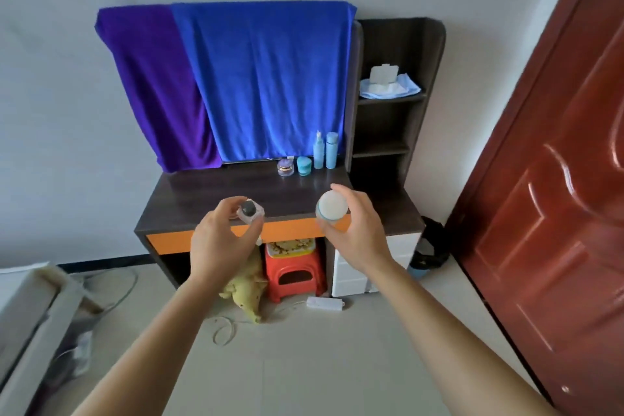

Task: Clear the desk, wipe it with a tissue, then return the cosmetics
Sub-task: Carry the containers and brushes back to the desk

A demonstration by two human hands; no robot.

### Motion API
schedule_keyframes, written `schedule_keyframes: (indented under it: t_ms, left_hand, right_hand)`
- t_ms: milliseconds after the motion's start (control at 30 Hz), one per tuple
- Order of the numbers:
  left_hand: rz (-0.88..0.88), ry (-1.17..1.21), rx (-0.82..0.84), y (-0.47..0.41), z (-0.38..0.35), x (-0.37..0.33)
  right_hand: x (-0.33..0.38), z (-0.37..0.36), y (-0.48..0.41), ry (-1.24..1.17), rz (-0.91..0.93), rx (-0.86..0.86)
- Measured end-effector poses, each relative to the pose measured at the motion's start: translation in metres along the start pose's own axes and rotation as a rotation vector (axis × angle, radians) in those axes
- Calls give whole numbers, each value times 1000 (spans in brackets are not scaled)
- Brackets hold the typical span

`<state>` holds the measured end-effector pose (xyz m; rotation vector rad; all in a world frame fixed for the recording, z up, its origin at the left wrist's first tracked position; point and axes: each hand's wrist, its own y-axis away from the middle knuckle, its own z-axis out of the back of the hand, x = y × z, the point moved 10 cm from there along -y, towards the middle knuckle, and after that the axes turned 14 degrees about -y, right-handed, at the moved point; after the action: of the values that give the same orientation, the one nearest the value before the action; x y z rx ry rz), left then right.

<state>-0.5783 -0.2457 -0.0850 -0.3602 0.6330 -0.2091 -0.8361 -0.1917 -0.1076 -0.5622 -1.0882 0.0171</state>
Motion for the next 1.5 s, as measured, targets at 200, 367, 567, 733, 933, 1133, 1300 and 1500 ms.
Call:
schedule_keyframes:
  t_ms: [200, 367, 567, 733, 933, 1133, 1300, 1500]
  left_hand:
    - [94, -70, -43, -63, -13, 71]
    - [119, -94, -12, -151, -73, 105]
    - [153, -84, 82, -274, -153, 123]
    - [204, -90, 113, -340, -195, 148]
    - [287, -135, 238, -370, -252, 201]
    - [324, -135, 389, -398, -315, 258]
    - [272, -151, 521, -416, -377, 299]
    - [108, -242, 591, -433, -436, 328]
  right_hand:
    - [-32, -105, -68, -85, 1, 108]
    - [-88, -155, -150, -81, -11, 164]
    - [-163, -171, -274, -44, -53, 171]
    - [-217, -198, -346, 4, -135, 226]
    - [-279, -259, -374, 53, -237, 352]
    - [-327, -325, -381, 135, -361, 465]
    - [-367, -370, -389, 165, -448, 459]
    - [-411, -406, -385, 224, -532, 431]
